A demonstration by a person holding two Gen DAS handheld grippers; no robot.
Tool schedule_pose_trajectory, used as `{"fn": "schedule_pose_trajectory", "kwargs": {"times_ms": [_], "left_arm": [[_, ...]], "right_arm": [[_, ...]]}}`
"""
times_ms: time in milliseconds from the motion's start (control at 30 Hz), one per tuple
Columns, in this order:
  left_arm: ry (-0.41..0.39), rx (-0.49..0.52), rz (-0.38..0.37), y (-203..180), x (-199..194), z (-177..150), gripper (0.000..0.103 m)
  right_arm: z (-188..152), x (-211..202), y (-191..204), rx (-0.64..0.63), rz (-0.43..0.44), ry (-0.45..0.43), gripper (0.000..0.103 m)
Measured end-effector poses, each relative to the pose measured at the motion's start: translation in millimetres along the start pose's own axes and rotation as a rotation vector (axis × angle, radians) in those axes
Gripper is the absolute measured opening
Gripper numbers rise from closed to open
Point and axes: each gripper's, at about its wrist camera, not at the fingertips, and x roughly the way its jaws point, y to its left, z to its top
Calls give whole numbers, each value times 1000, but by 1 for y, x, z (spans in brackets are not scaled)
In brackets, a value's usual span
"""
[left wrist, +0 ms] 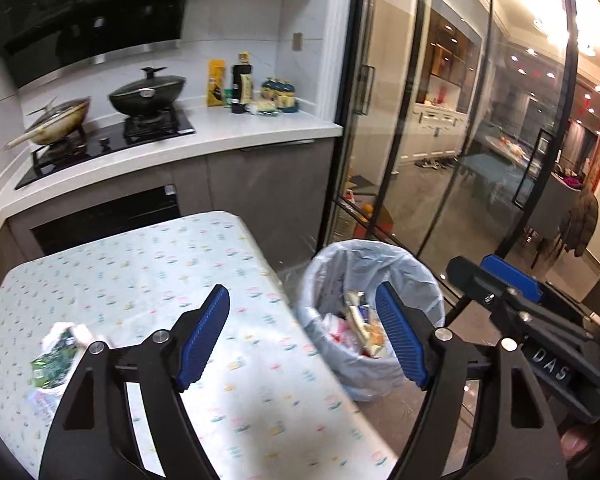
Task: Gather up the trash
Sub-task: 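Move both tools back over the table toward the carton and wipes pack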
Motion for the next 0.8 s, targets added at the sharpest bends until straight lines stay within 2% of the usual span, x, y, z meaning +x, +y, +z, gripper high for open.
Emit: {"fn": "schedule_pose_trajectory", "kwargs": {"times_ms": [67,133,400,667,800], "left_arm": [[-11,-15,23,15,-10,-4,75],[-25,-39,47,32,-20,-9,84],[-12,-143,129,105,-52,-37,88],[31,-264,250,192,-77,-80,91],[68,-362,264,237,-84,-106,91]], "right_arm": [[-2,-2,12,-8,11,1,54],[-5,-3,27,-24,28,7,54],[-27,8,94,-84,106,58,54],[-59,32,169,-143,191,136,54],[-77,53,204,-165,228,180,54]]}}
